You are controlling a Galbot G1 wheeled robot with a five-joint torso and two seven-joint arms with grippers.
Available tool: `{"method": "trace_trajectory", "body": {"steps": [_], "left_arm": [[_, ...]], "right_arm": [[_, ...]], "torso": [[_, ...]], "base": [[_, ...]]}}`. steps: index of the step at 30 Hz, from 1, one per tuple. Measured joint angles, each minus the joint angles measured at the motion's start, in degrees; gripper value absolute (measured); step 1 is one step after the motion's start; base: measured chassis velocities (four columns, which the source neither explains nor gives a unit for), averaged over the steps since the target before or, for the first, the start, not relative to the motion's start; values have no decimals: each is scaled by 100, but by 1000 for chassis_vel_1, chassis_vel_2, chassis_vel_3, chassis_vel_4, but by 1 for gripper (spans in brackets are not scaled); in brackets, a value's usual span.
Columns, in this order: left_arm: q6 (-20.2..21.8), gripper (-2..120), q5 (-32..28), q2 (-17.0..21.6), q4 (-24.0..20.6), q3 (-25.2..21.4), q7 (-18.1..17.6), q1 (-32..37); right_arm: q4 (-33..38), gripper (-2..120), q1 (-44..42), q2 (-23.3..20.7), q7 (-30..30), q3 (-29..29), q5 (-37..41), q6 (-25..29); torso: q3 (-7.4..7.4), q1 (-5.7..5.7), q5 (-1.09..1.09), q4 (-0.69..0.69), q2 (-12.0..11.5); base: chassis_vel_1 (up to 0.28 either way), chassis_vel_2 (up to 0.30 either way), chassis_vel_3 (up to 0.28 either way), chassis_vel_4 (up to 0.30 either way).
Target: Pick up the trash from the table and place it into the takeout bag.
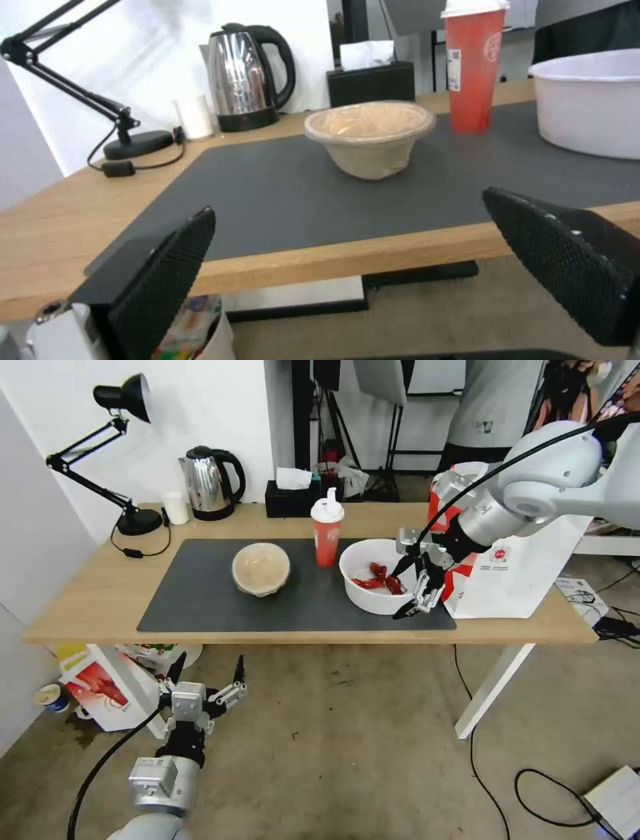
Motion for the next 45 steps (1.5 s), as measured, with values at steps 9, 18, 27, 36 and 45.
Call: {"method": "trace_trajectory", "body": {"steps": [9,18,27,36,45], "left_arm": [[0,100,0,0,0,0,0,0],[0,100,0,0,0,0,0,0],[0,100,0,0,0,0,0,0],[0,100,0,0,0,0,0,0],[0,100,0,0,0,0,0,0]], "right_arm": [[-210,100,-47,-14,-49,46,-87,18],[-345,100,-349,-34,-43,244,-156,22],[-327,100,-376,-72,-49,258,-166,20],[-283,100,-475,-68,-40,279,-186,10],[-320,100,-603,-56,-37,354,-255,6]], "torso": [[0,0,0,0,0],[0,0,0,0,0],[0,0,0,0,0],[0,0,0,0,0],[0,0,-1,0,0]], "base": [[0,0,0,0],[0,0,0,0],[0,0,0,0],[0,0,0,0],[0,0,0,0]]}}
